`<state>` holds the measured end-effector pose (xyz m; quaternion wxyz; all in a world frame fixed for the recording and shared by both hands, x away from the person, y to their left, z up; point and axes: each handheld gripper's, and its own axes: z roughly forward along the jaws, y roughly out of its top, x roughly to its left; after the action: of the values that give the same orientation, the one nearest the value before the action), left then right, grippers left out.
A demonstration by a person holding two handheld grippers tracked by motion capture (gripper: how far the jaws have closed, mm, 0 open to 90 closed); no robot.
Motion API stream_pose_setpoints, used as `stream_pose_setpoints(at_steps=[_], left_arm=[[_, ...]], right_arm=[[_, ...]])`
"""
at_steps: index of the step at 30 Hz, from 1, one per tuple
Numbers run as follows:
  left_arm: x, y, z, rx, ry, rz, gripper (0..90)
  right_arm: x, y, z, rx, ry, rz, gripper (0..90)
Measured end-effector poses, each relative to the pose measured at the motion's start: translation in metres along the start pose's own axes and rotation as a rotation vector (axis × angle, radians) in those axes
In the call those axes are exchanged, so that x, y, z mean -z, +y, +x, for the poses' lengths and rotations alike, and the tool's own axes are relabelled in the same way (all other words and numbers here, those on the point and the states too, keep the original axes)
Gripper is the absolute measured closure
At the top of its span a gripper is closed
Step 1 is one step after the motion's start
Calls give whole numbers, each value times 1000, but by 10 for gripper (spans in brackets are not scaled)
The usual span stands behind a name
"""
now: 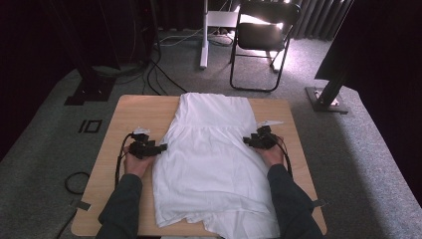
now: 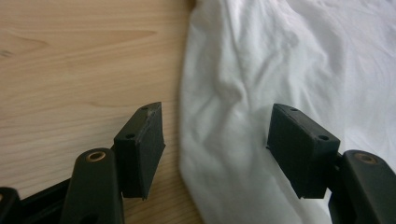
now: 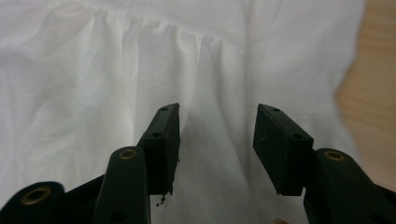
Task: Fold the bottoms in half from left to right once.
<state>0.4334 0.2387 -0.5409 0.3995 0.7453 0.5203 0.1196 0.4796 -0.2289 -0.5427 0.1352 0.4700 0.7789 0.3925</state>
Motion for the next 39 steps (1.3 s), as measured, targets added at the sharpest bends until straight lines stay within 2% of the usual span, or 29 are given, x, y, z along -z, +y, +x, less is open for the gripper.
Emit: stream_pose_setpoints(at_steps=[1,2,3,4,5,6,7,9,10,11,12,13,14,15,17,19,21,22,24,26,29,32,34,36,37,38,39], left_arm=[[-1,0,-1,2,-8,5,385],[-3,-1,-2,5,-13,19,399],[-4,-2,-5,-3,-28,37,467],[-5,-3,-8,-33,-49,50,637],[-5,-4,-11,-57,-44,56,786],[-1,-4,-16,-83,-43,44,855],[3,-3,-18,-81,-55,26,873],[17,-2,-24,-74,-78,-43,880],[17,-2,-24,-74,-78,-43,881],[31,0,-33,-95,-94,-88,880],[35,1,-37,-108,-100,-96,880],[38,1,-40,-114,-114,-99,876],[38,1,-41,-115,-114,-102,860],[38,2,-41,-112,-108,-101,788],[36,2,-37,-78,-103,-115,611],[34,6,-32,-39,-81,-129,515],[28,14,-29,-3,-90,-126,440],[23,19,-29,-4,-86,-114,412],[11,27,-33,-32,-50,-89,380],[-5,33,-36,-36,-10,-44,339],[-29,37,-36,-28,13,25,299],[-47,35,-39,-47,34,76,305],[-53,34,-41,-69,41,101,362],[-53,33,-43,-95,46,99,535],[-52,33,-42,-89,31,106,714],[-49,31,-41,-85,35,100,809],[-46,30,-39,-79,35,95,860]], right_arm=[[-5,0,1,-6,7,34,567],[-8,0,2,-1,11,53,709],[-8,1,4,25,-8,67,817],[-6,2,6,35,-27,70,885],[-1,4,7,39,-34,55,892],[4,6,8,49,-37,36,894],[18,12,11,91,-78,-13,895],[40,19,14,129,-146,-96,896],[53,23,13,124,-181,-148,896],[64,25,11,113,-213,-186,895],[71,25,9,110,-256,-199,895],[72,24,5,115,-299,-185,895],[69,21,-1,101,-316,-156,894],[63,16,-6,87,-327,-123,894],[46,1,-18,58,-356,-49,892],[35,-10,-26,12,-341,-20,890],[26,-18,-31,-19,-328,2,889],[23,-20,-32,-25,-325,9,888],[20,-21,-33,-29,-319,17,887],[19,-20,-32,-26,-320,20,885],[18,-21,-33,-22,-313,35,874],[18,-21,-33,-27,-305,31,861],[18,-21,-34,-33,-299,30,834],[19,-22,-37,-46,-295,27,812],[20,-23,-39,-63,-283,22,820],[20,-23,-40,-78,-272,21,855],[22,-24,-40,-91,-262,24,877]])
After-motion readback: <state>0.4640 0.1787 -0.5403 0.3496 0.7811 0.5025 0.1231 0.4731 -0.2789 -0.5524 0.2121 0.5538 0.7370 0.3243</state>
